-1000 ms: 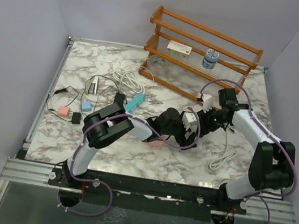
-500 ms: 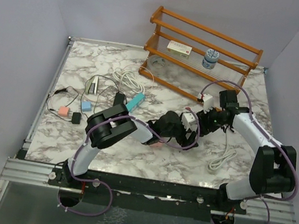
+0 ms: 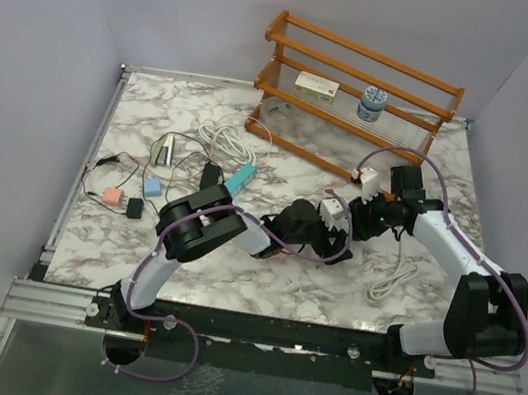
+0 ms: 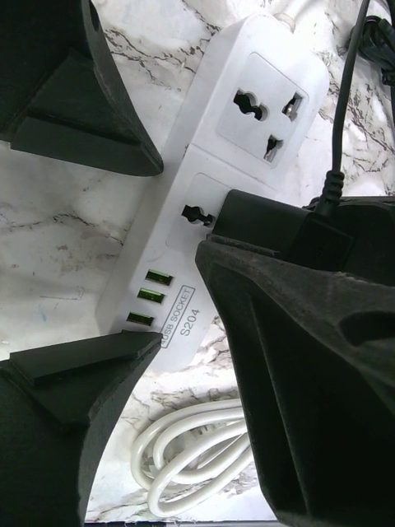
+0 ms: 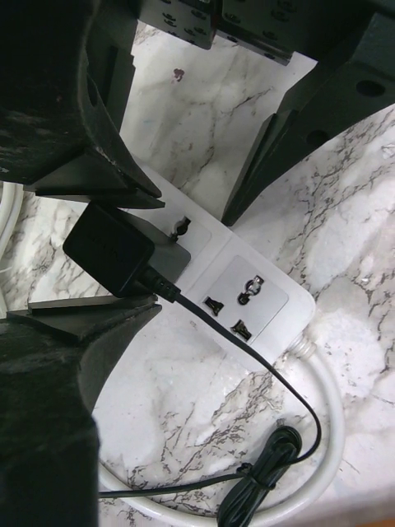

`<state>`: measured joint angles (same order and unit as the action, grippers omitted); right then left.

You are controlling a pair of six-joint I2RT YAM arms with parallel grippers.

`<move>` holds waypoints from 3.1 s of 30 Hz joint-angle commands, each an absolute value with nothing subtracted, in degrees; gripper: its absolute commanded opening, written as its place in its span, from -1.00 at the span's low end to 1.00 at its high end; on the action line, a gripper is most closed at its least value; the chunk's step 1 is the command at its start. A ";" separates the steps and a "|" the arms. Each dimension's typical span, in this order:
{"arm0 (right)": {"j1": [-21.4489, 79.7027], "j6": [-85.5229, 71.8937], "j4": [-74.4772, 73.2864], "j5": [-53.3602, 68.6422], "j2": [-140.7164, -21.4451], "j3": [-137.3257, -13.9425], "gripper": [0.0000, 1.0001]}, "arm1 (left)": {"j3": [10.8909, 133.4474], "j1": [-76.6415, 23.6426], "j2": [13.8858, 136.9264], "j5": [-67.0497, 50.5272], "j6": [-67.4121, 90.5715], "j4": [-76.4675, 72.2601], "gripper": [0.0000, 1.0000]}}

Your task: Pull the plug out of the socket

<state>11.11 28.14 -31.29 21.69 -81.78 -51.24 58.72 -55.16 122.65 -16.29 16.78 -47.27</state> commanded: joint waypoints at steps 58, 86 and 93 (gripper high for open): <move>9.43 28.15 -45.50 40.11 -72.76 -82.64 -0.99 | 66.29 -38.48 101.67 -48.23 10.06 -32.74 0.93; 12.74 -3.48 -13.25 57.17 -74.12 -65.15 -0.99 | 68.47 -40.23 89.02 -37.45 -16.96 -13.61 0.73; 12.83 -5.66 -11.13 57.01 -74.00 -63.35 -0.99 | 69.52 -40.78 90.13 -37.50 -16.27 -13.42 0.41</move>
